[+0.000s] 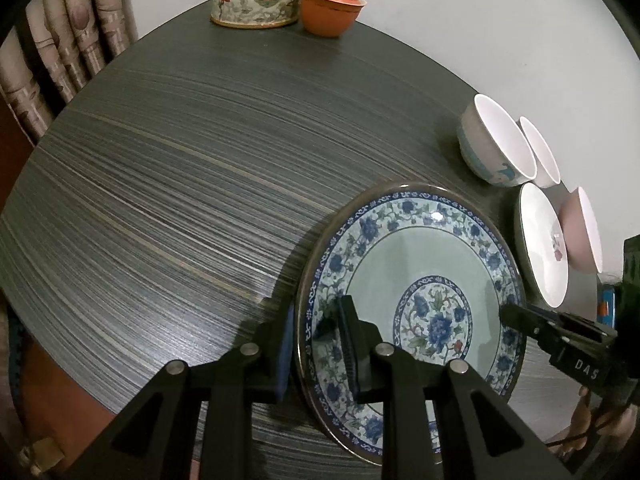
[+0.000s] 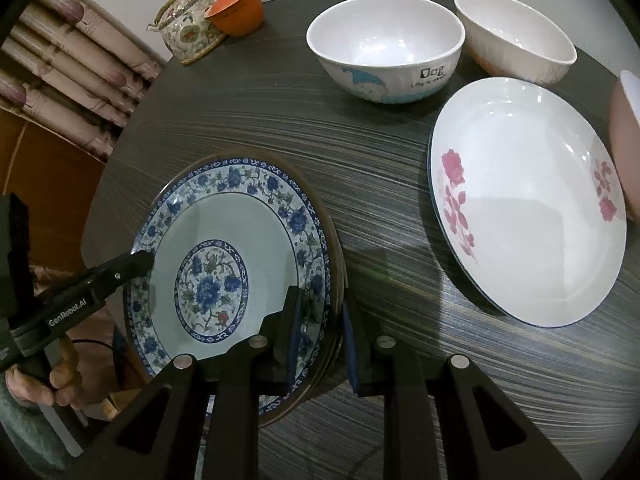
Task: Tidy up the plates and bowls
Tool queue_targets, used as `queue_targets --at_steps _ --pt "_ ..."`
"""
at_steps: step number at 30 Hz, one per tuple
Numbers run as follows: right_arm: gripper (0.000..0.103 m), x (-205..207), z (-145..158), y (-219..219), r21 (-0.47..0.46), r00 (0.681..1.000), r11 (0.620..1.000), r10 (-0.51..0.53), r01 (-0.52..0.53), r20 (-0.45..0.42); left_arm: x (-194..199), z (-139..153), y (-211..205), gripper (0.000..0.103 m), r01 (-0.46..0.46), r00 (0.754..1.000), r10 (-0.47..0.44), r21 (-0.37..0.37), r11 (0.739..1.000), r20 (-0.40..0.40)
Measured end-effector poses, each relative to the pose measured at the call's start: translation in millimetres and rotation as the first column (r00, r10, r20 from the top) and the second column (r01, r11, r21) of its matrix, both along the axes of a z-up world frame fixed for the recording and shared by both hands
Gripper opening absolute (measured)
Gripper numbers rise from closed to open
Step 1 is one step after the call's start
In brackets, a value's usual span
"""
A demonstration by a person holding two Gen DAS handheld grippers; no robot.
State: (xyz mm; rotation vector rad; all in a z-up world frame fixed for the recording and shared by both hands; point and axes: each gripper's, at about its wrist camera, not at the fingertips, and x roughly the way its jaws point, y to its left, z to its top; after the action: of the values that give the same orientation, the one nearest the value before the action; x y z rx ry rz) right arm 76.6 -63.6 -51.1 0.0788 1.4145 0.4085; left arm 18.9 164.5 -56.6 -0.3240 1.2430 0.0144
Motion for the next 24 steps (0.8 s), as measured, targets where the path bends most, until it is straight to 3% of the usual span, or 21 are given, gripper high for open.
queue_targets --at_steps 12,24 --pt "0.031 -9 3 12 -0.066 0.998 0.997 0.046 -0.043 0.035 2 -3 -6 0.023 -0.006 1.0 0.007 0.071 0.997 -0.014" --pt "0.035 -13 5 -9 -0.003 0.999 1.0 -0.016 0.016 0.032 -3 18 -20 0.029 -0.061 0.998 0.056 0.155 0.986 0.036"
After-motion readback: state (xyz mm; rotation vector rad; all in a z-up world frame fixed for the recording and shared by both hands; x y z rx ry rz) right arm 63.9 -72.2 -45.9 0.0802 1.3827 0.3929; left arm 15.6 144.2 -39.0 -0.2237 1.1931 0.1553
